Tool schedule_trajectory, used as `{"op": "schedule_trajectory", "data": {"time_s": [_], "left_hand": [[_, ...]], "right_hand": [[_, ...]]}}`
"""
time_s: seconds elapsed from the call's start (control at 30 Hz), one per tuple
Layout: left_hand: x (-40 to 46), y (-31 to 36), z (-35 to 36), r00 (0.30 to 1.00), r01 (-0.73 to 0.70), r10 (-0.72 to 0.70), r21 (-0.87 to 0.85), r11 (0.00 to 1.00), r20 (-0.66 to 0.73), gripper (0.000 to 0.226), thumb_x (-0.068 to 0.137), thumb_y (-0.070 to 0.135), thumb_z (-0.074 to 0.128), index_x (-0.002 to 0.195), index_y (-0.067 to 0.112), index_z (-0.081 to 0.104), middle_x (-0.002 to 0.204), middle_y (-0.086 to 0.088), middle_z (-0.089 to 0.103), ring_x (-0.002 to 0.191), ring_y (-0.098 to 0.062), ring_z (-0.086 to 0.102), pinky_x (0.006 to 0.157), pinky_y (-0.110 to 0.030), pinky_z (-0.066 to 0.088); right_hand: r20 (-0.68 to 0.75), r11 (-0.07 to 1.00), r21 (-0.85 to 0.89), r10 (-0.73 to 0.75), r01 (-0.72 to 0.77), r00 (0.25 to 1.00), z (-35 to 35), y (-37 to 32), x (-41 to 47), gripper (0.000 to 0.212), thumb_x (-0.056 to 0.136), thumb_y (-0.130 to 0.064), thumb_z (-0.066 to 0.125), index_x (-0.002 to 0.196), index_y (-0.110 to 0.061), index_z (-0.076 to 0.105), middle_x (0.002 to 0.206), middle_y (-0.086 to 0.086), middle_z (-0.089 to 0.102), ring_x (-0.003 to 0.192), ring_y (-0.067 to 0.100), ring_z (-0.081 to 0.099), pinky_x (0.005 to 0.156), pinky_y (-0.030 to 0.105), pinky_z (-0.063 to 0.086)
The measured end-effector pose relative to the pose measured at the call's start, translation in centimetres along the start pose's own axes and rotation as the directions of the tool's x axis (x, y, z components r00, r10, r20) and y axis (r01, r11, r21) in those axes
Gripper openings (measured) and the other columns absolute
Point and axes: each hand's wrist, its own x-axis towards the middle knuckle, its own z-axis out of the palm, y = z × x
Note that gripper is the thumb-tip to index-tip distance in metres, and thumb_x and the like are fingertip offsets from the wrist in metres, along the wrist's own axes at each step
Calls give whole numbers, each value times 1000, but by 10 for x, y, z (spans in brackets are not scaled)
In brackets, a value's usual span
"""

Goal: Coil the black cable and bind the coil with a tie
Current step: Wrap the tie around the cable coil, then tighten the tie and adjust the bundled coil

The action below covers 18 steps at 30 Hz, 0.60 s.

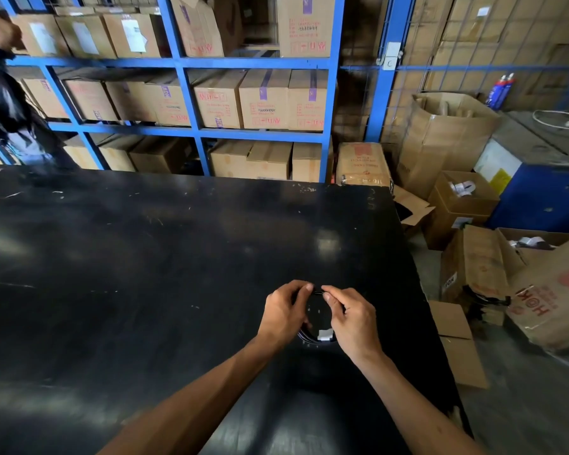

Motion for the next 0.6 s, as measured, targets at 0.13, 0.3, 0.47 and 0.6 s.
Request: {"op": "schedule_trajectory", "data": {"time_s": [0.13, 0.3, 0.47, 0.6], "left_hand": [[6, -10, 1, 993, -116, 114, 58, 992, 38, 30, 99, 23, 62, 128, 22, 67, 99, 0, 68, 57, -8, 68, 59, -14, 54], [21, -26, 9, 950, -310, 304, 284, 907, 64, 18, 95, 7, 64, 109, 7, 76, 106, -6, 70, 77, -12, 69, 77, -23, 58], [37, -45, 22, 966, -251, 259, 339, 907, 22, 18, 92, 4, 63, 102, 6, 78, 98, -9, 72, 85, -21, 70, 82, -26, 53], [54, -63, 28, 990, -120, 137, 287, 950, -38, 16, 92, 2, 64, 101, 3, 78, 96, -11, 72, 87, -22, 69, 84, -24, 51]], "right_hand": [[11, 1000, -1, 18, -18, 1000, 2, 10, 6, 19, 86, 8, 76, 103, 0, 81, 87, 11, 77, 78, 10, 69, 76, -3, 44], [96, 986, 58, 147, -153, 984, 9, 29, 3, 17, 89, 3, 75, 102, -4, 82, 91, 6, 77, 80, 1, 67, 78, 2, 47], [384, 803, 189, 469, -565, 795, 21, 56, 7, 16, 97, -14, 69, 108, -16, 80, 87, -5, 78, 71, 13, 74, 67, 26, 61], [429, 749, 65, 575, -659, 696, 27, 88, 29, 21, 99, -28, 65, 112, -23, 80, 98, -7, 80, 93, 7, 74, 86, 27, 57]]}}
